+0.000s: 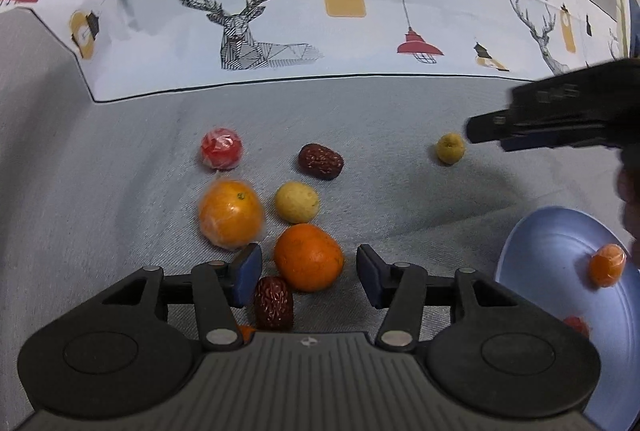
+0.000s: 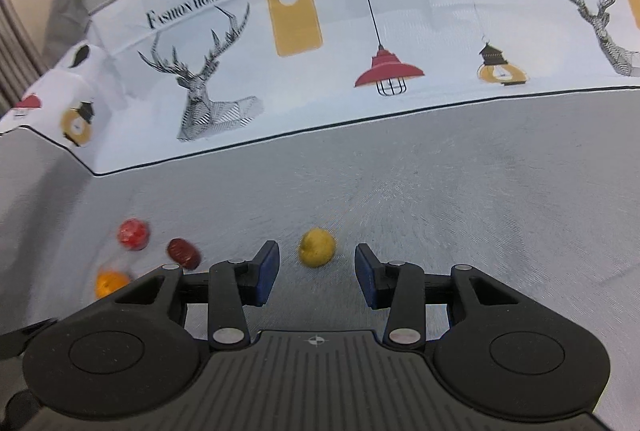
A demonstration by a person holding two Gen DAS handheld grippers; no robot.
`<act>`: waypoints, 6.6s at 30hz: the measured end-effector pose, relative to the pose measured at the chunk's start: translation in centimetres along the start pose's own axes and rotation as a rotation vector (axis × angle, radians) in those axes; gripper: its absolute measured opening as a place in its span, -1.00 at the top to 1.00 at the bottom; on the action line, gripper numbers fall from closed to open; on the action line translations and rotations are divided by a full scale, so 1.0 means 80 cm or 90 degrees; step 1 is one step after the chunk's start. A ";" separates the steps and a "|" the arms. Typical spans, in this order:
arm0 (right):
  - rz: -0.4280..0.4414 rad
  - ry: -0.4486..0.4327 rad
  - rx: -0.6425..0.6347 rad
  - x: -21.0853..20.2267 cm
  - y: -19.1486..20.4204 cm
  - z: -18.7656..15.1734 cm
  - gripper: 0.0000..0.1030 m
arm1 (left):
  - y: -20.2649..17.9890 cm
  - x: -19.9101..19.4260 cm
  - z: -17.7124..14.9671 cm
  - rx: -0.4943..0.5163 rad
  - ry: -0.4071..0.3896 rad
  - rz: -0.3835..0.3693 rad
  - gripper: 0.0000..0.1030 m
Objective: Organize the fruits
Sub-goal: 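Grasp a tangerine with the left gripper while the right grasps the small yellow fruit, then carry the tangerine in the left gripper over the plate while the right carries the yellow fruit, then open the left gripper to drop the tangerine while the right drops the yellow fruit onto the plate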
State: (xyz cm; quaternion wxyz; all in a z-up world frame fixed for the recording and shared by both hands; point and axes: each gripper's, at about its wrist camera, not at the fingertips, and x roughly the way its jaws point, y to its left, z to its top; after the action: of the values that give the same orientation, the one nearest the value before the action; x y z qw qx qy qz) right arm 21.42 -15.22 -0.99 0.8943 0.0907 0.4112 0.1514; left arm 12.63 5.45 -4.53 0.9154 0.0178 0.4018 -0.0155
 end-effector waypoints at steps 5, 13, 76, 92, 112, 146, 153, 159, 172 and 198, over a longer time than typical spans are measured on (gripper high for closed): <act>-0.008 0.021 0.000 0.035 0.000 0.005 0.15 | -0.004 0.000 0.000 0.011 -0.002 0.000 0.18; -0.032 0.028 -0.052 0.044 0.015 0.000 0.50 | -0.003 -0.006 0.001 0.005 -0.011 -0.008 0.25; -0.044 -0.094 -0.082 -0.196 -0.034 -0.162 0.50 | -0.143 -0.138 -0.080 0.098 -0.074 -0.122 0.26; -0.047 -0.086 -0.100 -0.191 -0.028 -0.164 0.50 | -0.156 -0.132 -0.088 0.134 -0.066 -0.128 0.26; -0.048 -0.083 -0.112 -0.188 -0.025 -0.164 0.49 | -0.158 -0.127 -0.089 0.141 -0.062 -0.129 0.26; -0.049 -0.083 -0.113 -0.188 -0.024 -0.165 0.49 | -0.161 -0.127 -0.090 0.143 -0.063 -0.129 0.26; -0.050 -0.083 -0.113 -0.188 -0.024 -0.165 0.49 | -0.162 -0.126 -0.090 0.142 -0.063 -0.129 0.26; -0.050 -0.083 -0.113 -0.188 -0.023 -0.165 0.49 | -0.162 -0.126 -0.090 0.142 -0.064 -0.129 0.26; -0.060 -0.078 -0.111 -0.184 -0.023 -0.167 0.30 | -0.163 -0.128 -0.086 0.135 -0.061 -0.128 0.10; -0.078 -0.107 -0.091 -0.195 -0.025 -0.159 0.13 | -0.131 -0.163 -0.068 0.090 -0.159 -0.067 0.62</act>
State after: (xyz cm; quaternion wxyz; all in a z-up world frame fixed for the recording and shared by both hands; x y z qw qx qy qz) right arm 2.50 -22.03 1.31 0.9373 0.0136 0.3281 0.1169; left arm -0.67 -4.55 1.19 0.9528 0.0593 0.2827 -0.0939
